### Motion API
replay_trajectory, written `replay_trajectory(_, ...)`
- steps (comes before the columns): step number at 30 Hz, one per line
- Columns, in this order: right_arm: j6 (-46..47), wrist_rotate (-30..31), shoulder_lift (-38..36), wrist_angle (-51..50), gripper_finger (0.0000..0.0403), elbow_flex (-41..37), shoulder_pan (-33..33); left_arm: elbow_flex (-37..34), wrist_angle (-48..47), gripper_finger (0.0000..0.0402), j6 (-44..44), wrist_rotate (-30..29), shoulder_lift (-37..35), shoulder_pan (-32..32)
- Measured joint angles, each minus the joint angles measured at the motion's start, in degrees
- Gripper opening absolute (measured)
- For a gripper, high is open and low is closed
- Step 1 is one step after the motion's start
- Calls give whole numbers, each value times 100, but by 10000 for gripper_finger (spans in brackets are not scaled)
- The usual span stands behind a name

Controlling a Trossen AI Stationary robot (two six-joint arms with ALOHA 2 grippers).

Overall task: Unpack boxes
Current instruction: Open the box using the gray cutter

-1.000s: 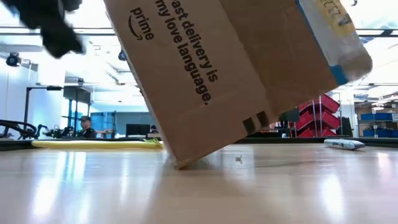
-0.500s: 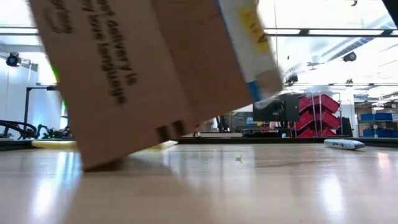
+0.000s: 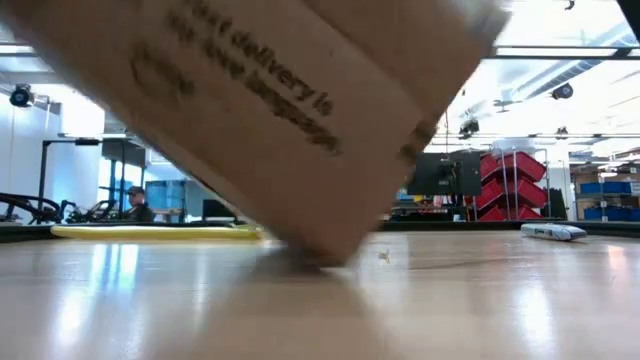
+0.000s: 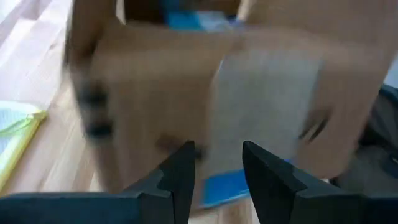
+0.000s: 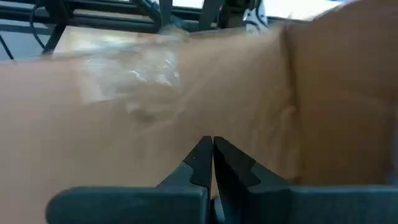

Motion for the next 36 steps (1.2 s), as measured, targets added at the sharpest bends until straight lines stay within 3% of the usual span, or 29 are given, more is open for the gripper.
replay_trajectory(5, 30, 43, -386, -500, 0, -1, 39, -519, 258, 119, -273, -546, 163, -280)
replay_trajectory(14, 532, 312, -922, -1646, 0, -210, 356, -1363, 1230, 119, -817, -537, 434, -295)
replay_trajectory(21, 1060, 295, -1216, -1467, 0, -1236, 1042, -2034, 3396, 119, -786, -542, 1373, -308)
replay_trajectory(26, 1069, 249, -1081, -1291, 0, -1867, 1376, -2064, 4389, 119, -460, -856, 2413, -219)
replay_trajectory(30, 887, 286, -951, -1180, 0, -2076, 1317, -1798, 5299, 119, 283, -902, 3160, 316)
replay_trajectory(36, 931, 96, -859, -1403, 0, -2059, 929, -1006, 5933, 119, 1352, 203, 4111, 1271)
